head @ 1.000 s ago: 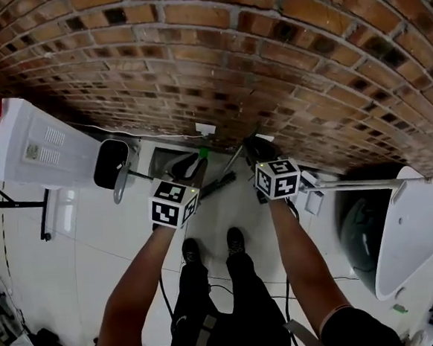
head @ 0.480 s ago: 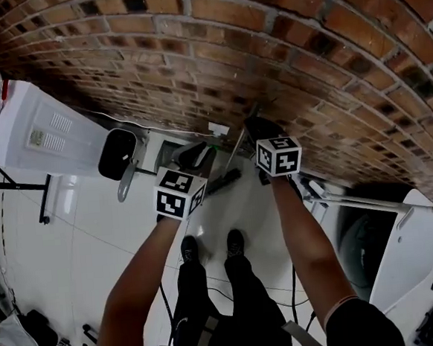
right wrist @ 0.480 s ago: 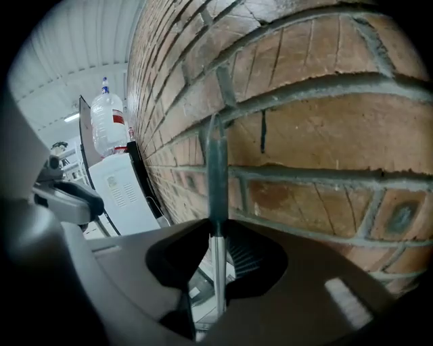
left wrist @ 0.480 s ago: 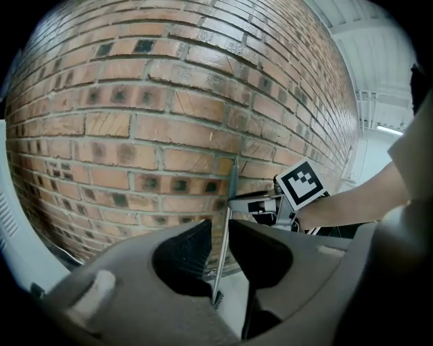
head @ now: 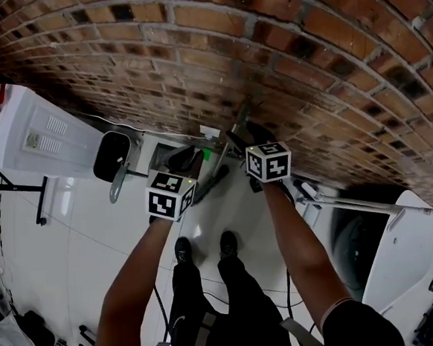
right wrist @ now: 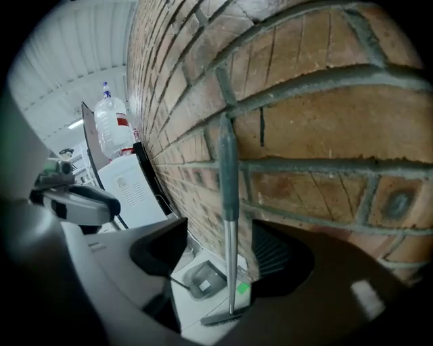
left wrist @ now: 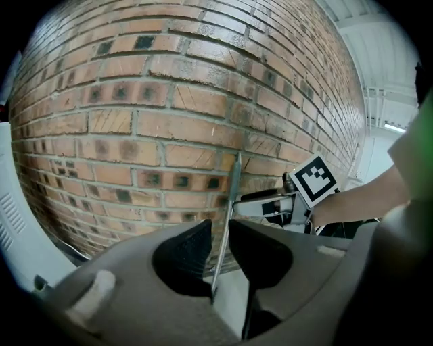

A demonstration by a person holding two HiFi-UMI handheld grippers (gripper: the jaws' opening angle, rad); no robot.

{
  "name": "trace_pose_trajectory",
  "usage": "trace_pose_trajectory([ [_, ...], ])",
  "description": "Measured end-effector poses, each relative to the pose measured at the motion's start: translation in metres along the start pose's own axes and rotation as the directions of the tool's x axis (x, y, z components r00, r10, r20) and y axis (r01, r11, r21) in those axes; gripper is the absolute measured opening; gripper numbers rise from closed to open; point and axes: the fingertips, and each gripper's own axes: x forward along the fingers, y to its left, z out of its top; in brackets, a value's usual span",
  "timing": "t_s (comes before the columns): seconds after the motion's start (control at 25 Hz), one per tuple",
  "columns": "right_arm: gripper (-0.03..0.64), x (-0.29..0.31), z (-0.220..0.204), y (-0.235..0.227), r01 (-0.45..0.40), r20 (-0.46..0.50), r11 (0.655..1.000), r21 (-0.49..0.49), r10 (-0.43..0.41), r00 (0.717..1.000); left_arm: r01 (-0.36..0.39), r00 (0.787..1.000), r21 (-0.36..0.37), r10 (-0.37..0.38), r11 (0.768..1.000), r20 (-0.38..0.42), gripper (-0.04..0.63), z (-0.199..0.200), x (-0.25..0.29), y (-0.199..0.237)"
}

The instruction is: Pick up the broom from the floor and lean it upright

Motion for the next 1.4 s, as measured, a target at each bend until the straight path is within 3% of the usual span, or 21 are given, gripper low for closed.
trace_pose_trajectory([
  [0.16,0.267,-0.043,0.005,0.017,-0.049,0.043,0.999,-0.018,0.05,0.998,-0.03,0.999,-0.013,0.031,0.999,0.042,0.083,0.013,-0.017,-0.013],
  [0.4,0.003,-0.133,0.064,0.08,-0.126,0.206,0.978,-0.163,0.159,0.965,-0.014,0.98,-0.043,0.022,0.999,0.196,0.081,0.06,-0.078,-0.053],
  [0.52,0.003,-0.178,0.094,0.123,-0.157,0.281,0.965,-0.211,0.214,0.936,-0.02,0.96,-0.012,0.023,1.0,0.278,0.037,0.083,-0.123,-0.072],
  [0.8,0.003,-0.268,0.126,0.225,-0.188,0.364,0.931,-0.314,0.301,0.882,-0.045,0.913,0.062,0.015,0.997,0.407,0.032,0.107,-0.241,-0.112],
  [1.12,0.003,-0.351,0.121,0.303,-0.149,0.414,0.915,-0.375,0.309,0.856,-0.026,0.899,0.103,-0.022,0.994,0.438,0.032,0.103,-0.339,-0.151],
  [1.4,0.003,-0.383,0.12,0.329,-0.13,0.436,0.916,-0.38,0.302,0.848,-0.014,0.887,0.115,-0.041,0.993,0.461,0.032,0.105,-0.374,-0.169],
])
